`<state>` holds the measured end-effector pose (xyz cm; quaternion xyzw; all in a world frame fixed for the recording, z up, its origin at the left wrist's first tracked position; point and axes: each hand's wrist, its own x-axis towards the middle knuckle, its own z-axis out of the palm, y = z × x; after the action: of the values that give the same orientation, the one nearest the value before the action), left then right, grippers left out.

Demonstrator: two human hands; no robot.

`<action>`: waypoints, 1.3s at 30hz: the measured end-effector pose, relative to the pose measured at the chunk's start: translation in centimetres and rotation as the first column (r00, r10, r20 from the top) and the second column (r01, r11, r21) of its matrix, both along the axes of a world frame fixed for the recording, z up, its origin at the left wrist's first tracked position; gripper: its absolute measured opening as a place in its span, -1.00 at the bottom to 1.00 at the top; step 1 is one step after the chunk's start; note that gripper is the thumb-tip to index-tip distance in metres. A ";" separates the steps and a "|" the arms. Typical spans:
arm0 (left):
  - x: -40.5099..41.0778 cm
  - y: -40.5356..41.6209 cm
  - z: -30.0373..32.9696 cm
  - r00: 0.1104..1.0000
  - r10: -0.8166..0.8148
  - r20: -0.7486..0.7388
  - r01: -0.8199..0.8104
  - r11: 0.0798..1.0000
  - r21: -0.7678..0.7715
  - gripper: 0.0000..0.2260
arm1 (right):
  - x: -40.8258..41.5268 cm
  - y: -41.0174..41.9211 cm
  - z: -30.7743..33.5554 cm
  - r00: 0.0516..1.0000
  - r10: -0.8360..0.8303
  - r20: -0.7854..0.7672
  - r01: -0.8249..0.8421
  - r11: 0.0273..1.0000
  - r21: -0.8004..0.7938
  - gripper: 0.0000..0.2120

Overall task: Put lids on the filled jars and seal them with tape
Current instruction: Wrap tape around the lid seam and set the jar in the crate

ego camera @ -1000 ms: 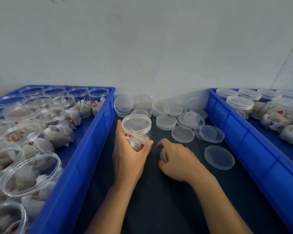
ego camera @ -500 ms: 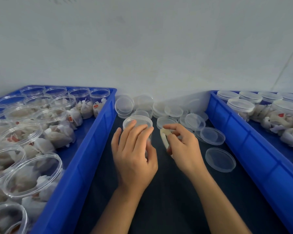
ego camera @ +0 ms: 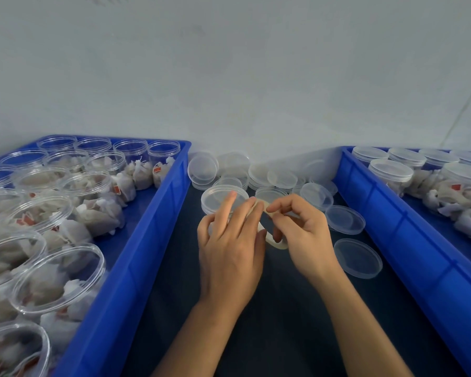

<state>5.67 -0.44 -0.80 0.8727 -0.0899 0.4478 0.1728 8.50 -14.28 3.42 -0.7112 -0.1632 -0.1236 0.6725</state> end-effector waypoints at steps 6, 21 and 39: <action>-0.1 0.1 0.0 0.999 -0.028 0.020 0.029 0.998 -0.062 -0.62 | 0.0 -0.3 -0.1 0.998 0.064 0.030 -0.065 0.997 0.031 -0.80; -0.6 -0.7 0.0 0.993 -0.047 0.106 0.065 0.983 -0.172 -0.80 | 0.1 -0.1 -0.6 0.993 0.109 0.049 -0.109 0.994 -0.010 -0.71; -0.6 -0.9 0.3 0.996 -0.028 0.090 0.054 0.950 -0.308 -0.77 | -0.6 -0.7 -1.1 0.933 0.093 0.348 0.077 0.893 -0.444 -0.54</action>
<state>5.05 -1.31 -0.52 0.8129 -0.0439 0.4893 0.3129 7.86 -14.94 2.33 -0.8118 -0.3109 -0.2080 0.4484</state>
